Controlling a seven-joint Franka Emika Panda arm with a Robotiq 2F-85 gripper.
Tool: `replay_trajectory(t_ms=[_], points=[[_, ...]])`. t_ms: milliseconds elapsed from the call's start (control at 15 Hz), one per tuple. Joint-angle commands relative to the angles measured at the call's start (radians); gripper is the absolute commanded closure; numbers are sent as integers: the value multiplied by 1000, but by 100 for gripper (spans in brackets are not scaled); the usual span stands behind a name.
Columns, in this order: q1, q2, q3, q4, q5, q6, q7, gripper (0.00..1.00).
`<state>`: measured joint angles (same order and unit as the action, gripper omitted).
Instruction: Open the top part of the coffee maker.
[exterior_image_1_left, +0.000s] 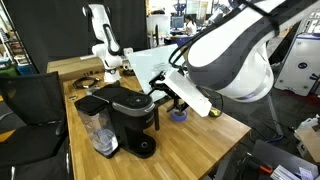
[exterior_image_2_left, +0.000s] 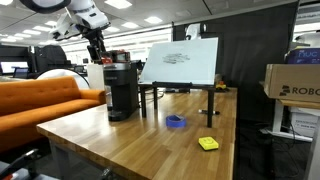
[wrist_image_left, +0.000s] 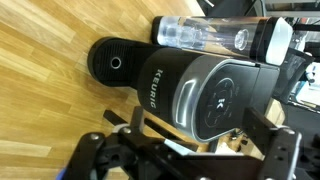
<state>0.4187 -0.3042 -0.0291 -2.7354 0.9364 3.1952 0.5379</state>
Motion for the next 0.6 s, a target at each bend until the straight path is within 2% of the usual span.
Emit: replay_trajectory(t_ms=[0,533], points=[[109,24,-105,26,47,51,-63,0],[288,61,-327,34,29,83,-82,0]])
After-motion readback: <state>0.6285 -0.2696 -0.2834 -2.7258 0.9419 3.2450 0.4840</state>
